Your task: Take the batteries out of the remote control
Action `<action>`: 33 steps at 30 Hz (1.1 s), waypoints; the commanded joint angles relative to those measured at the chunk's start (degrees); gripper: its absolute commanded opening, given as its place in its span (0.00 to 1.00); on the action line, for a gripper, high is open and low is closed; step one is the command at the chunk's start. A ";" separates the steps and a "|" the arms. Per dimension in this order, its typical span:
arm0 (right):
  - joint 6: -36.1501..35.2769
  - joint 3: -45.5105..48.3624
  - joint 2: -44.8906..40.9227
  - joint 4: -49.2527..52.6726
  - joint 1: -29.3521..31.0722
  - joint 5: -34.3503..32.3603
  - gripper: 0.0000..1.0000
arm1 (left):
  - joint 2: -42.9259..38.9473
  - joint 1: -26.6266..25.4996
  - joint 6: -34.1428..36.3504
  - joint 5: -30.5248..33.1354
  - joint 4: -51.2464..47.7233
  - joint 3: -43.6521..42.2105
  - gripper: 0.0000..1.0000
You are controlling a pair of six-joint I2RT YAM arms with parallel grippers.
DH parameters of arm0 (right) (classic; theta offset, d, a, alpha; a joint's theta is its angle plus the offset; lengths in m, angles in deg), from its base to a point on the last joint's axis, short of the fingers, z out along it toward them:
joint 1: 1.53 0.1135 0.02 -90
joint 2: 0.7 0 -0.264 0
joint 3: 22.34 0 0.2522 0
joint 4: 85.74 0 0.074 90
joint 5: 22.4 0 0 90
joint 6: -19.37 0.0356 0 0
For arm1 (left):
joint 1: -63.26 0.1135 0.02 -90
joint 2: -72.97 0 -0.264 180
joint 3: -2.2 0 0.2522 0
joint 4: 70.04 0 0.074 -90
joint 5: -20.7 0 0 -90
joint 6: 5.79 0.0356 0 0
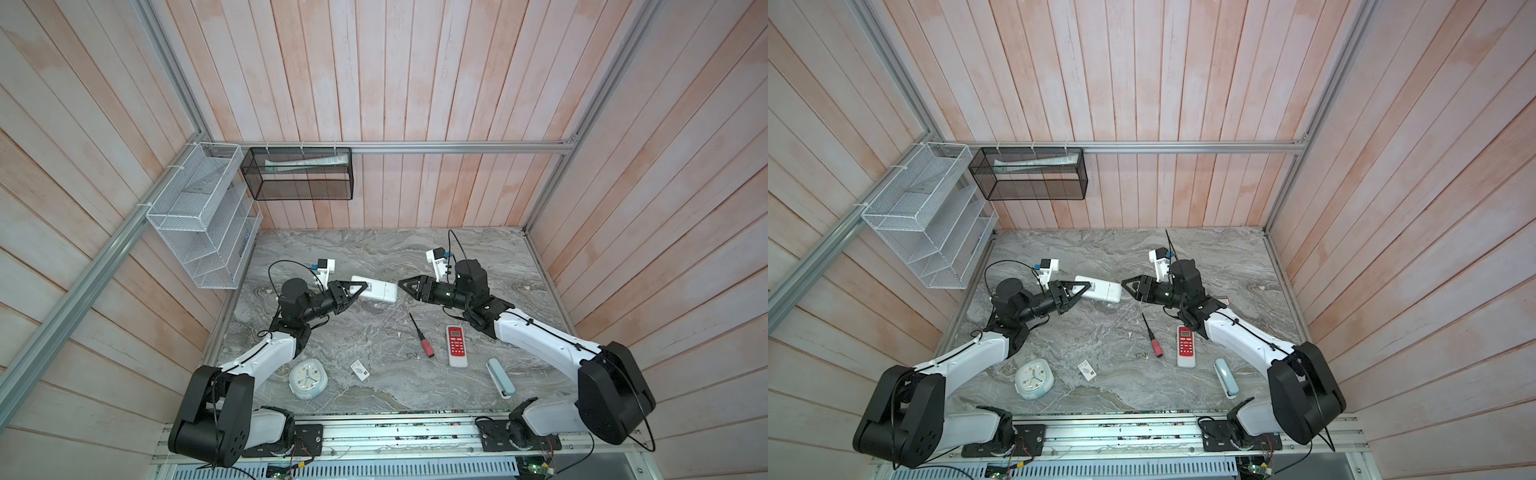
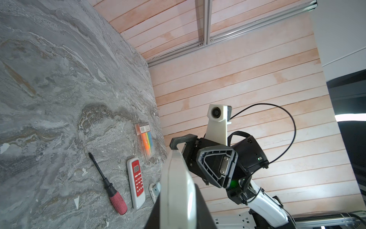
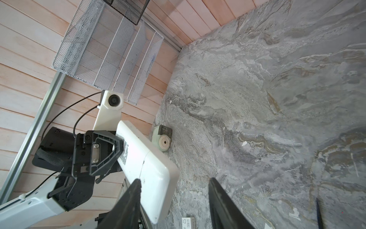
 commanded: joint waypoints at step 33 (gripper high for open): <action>7.54 -2.85 8.97 -13.15 2.51 12.00 0.38 | -0.62 -0.01 -5.29 -0.56 6.25 -0.51 0.03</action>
